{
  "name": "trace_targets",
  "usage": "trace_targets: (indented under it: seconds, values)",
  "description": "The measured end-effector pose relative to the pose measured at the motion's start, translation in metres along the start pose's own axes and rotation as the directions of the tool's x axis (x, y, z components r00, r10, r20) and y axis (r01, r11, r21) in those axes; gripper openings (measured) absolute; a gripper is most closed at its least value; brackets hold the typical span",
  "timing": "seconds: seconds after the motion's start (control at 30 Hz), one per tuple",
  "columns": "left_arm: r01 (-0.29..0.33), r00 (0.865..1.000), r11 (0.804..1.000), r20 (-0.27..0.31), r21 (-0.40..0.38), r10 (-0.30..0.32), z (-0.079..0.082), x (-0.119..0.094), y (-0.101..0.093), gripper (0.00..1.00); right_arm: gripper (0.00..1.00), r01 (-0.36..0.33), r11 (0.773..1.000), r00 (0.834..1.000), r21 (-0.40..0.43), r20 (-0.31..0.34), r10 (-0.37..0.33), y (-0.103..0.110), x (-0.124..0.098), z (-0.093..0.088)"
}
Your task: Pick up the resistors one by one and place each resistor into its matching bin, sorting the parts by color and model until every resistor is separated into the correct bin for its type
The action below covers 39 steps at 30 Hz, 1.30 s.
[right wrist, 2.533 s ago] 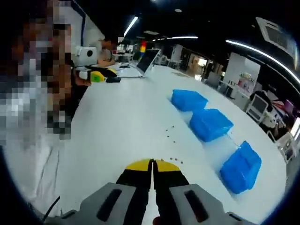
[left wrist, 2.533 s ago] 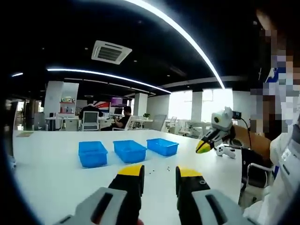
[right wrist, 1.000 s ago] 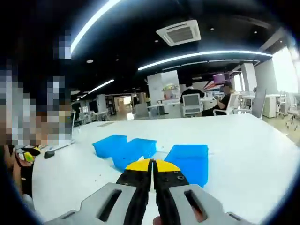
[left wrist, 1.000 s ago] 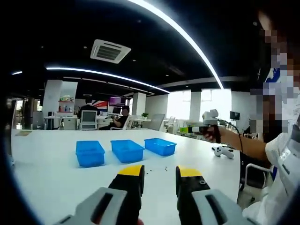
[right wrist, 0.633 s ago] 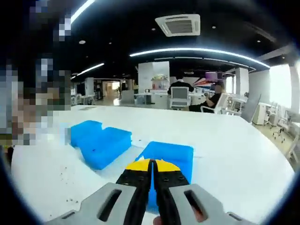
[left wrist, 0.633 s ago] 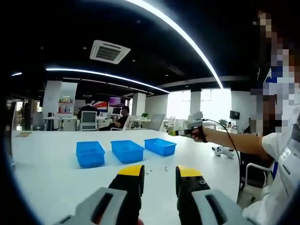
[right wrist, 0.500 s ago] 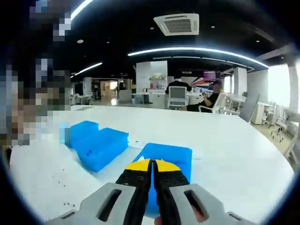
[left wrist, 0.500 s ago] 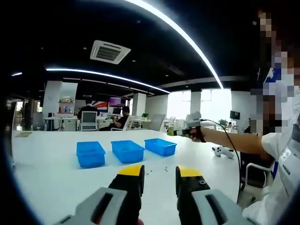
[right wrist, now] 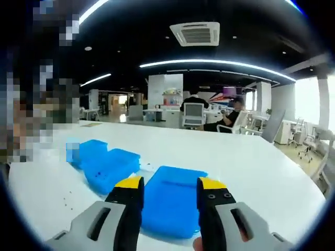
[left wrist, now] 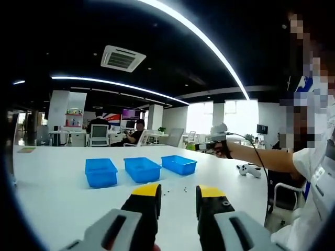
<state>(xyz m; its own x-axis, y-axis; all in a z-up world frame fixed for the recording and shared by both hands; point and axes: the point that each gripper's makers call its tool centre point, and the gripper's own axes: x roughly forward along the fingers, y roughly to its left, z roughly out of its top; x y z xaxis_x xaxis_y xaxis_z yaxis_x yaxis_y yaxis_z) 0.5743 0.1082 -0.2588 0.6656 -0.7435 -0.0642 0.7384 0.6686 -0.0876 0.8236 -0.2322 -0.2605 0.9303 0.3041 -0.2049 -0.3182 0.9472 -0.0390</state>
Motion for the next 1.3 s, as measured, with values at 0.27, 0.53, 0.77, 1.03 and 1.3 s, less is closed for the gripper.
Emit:
trace_targets:
  seconds: [0.27, 0.53, 0.77, 1.03, 1.3]
  values:
    - [0.001, 1.0, 1.0, -0.004, 0.0, -0.001, -0.001, 0.001, 0.0, 0.29, 0.42, -0.086, 0.996, 0.993, 0.003, 0.087, 0.085, 0.032, -0.052, 0.014]
    - [0.0, 1.0, 1.0, -0.005, 0.0, 0.0, -0.002, 0.002, 0.0, 0.29, 0.42, -0.141, 0.99, 0.98, -0.018, 0.14, 0.142, 0.062, -0.118, 0.007]
    - [-0.004, 1.0, 1.0, -0.004, 0.001, 0.004, -0.001, 0.001, 0.002, 0.29, 0.41, -0.152, 0.988, 0.969, -0.029, 0.194, 0.154, 0.063, -0.166, 0.008]
    - [-0.019, 1.0, 1.0, 0.0, 0.001, 0.019, 0.001, -0.001, 0.008, 0.29, 0.42, -0.157, 0.987, 0.968, -0.033, 0.193, 0.16, 0.074, -0.201, -0.007]
    - [-0.015, 1.0, 1.0, -0.009, 0.002, 0.015, -0.002, 0.0, 0.007, 0.29, 0.39, -0.204, 0.968, 0.972, -0.148, 0.086, 0.218, 0.093, -0.202, -0.021]
